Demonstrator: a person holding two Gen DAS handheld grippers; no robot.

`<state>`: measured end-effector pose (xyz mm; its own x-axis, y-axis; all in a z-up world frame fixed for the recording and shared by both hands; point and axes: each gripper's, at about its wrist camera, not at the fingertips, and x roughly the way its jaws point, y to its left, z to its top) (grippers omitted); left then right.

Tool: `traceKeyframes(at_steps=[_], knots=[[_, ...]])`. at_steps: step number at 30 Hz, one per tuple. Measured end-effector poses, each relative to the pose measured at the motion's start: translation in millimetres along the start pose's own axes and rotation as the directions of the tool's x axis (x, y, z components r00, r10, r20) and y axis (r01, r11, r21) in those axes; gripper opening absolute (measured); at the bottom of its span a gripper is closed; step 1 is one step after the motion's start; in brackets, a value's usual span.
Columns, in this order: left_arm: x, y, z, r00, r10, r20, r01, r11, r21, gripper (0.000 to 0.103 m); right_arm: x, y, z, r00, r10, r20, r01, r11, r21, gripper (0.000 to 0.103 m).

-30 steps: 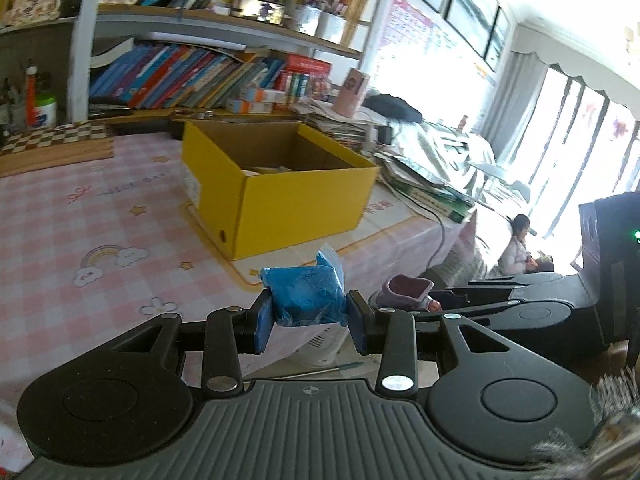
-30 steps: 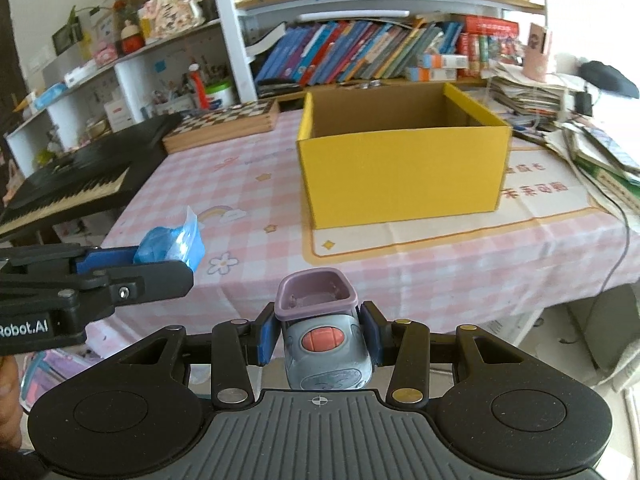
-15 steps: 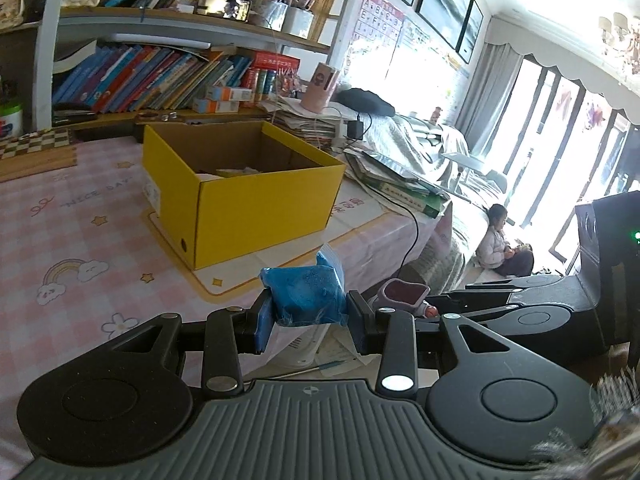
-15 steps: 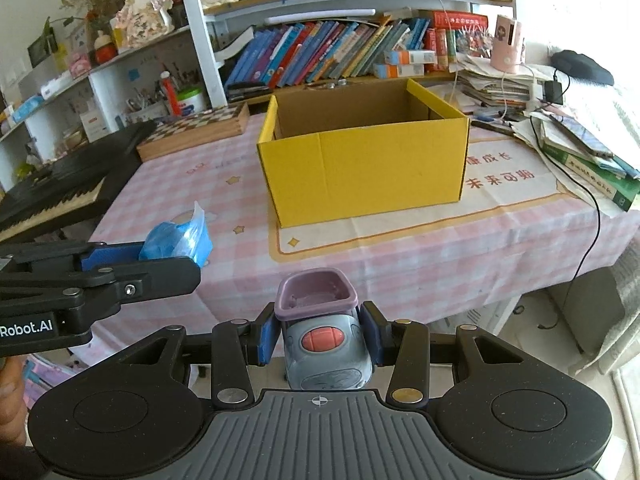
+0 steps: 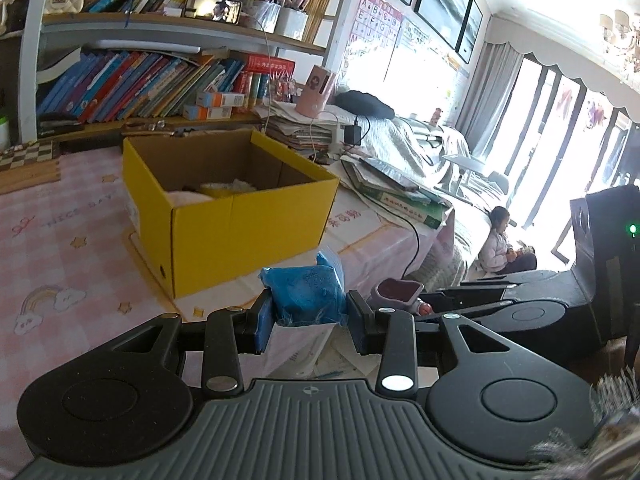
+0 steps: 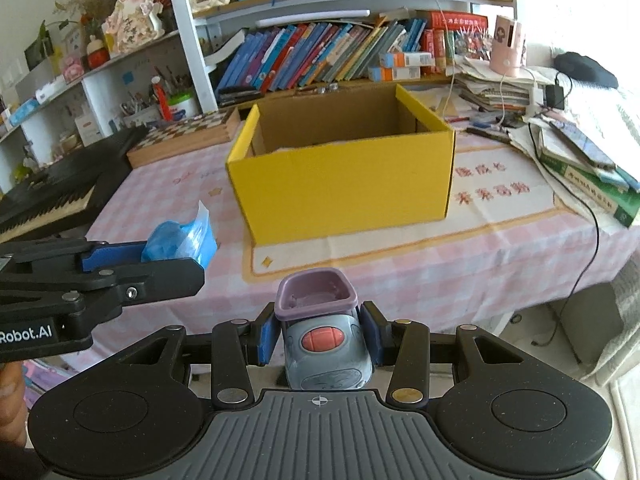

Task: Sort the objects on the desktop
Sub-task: 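Lift and carry the blue bag and toy car toward the yellow box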

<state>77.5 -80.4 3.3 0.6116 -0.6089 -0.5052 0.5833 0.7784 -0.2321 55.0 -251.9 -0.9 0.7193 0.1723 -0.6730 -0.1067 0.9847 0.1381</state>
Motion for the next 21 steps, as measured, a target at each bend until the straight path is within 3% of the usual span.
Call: traceKeyframes(at_steps=[8,16,21], knots=[[23,-4,34,0.995,0.07,0.074,-0.07,0.998,0.002,0.035,19,-21,47,0.996,0.052,0.07,-0.048,0.997,-0.059,0.043],[46,-5,77,0.973,0.154,0.169,-0.158,0.987,0.01,0.035,40,-34,99,0.982,0.126,0.143,-0.103,0.982,-0.158,0.043],[69,0,96,0.964,0.197,0.176,-0.205,0.978,0.025,0.035,62,-44,127,0.976,0.151,0.158,-0.116,0.97,-0.213,0.043]])
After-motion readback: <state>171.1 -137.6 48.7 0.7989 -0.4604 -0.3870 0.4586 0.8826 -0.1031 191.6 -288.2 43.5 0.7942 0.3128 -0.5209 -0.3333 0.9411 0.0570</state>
